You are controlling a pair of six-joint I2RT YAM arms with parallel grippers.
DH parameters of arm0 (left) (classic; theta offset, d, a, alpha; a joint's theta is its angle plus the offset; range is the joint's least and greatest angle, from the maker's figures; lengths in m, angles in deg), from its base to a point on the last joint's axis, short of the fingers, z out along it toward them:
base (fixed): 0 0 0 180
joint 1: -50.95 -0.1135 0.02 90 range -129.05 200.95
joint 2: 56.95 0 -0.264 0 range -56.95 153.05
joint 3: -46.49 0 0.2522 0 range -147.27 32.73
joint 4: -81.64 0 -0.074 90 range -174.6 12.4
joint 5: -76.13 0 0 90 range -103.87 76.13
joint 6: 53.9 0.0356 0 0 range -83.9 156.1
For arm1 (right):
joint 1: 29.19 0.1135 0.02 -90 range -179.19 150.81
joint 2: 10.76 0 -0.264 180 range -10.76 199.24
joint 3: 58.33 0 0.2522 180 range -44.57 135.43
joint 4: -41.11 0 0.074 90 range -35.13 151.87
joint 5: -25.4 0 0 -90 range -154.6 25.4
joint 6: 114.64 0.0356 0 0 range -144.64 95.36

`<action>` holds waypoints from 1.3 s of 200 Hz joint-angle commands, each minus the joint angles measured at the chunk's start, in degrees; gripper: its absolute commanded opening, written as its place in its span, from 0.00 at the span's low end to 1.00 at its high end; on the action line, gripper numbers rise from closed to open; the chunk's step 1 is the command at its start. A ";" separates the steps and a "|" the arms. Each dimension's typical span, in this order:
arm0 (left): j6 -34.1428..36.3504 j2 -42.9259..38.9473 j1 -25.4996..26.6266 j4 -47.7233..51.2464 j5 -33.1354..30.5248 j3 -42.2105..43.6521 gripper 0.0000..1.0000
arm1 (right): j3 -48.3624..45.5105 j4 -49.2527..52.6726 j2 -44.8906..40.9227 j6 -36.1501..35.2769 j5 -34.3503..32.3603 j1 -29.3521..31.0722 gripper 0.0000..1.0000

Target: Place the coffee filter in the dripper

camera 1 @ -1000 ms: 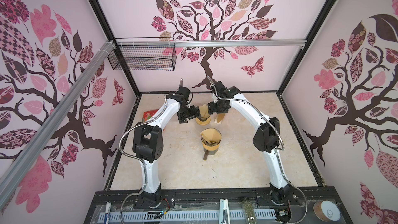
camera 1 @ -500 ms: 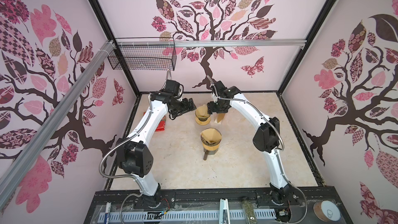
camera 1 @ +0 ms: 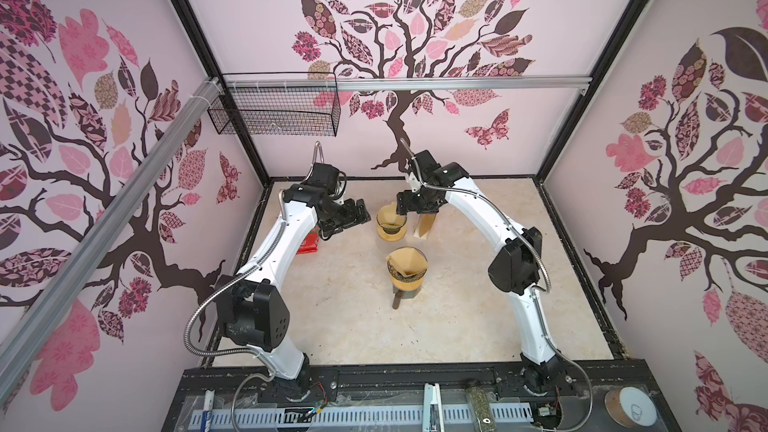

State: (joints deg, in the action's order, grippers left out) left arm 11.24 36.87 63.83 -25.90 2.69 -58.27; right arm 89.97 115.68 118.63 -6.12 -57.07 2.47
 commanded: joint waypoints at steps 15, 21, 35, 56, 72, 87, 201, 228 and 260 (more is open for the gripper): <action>4.06 -2.22 -0.05 2.76 -0.09 -1.33 0.96 | 1.93 0.69 -11.13 1.47 1.55 -2.48 0.90; 4.46 -2.24 -0.04 3.14 0.01 -1.71 0.96 | 1.66 0.56 -12.28 1.69 1.92 -3.10 0.95; 5.32 -2.24 -0.05 4.30 0.52 -2.93 0.97 | 0.64 0.25 -15.42 2.21 2.14 -4.64 1.00; 5.70 -2.02 -0.05 5.42 2.54 -4.98 0.97 | -2.04 -0.47 -20.60 2.57 -0.31 -6.46 1.00; 5.19 -1.89 -0.05 5.58 2.63 -6.43 0.97 | -4.69 -0.73 -24.81 2.59 -2.97 -7.78 1.00; 4.39 -1.84 -0.05 5.45 0.77 -8.00 0.97 | -8.86 -2.17 -29.22 2.73 -4.57 -9.47 1.00; -0.20 -16.69 -11.24 -24.83 -30.71 18.93 0.97 | -38.30 -13.16 -50.57 8.69 -2.32 -18.20 1.00; 4.69 -20.36 -11.78 -37.51 -37.50 32.71 0.97 | -43.27 -15.10 -52.38 9.07 0.38 -18.18 1.00; 7.30 -17.00 -13.73 -43.83 -38.39 38.93 0.97 | -45.65 -15.31 -53.22 8.46 1.04 -18.15 1.00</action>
State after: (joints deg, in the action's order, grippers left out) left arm 15.00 18.73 51.72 -57.57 -32.22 -24.46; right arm 45.32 101.96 67.92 2.41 -57.74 -15.83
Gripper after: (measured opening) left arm 0.971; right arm 0.998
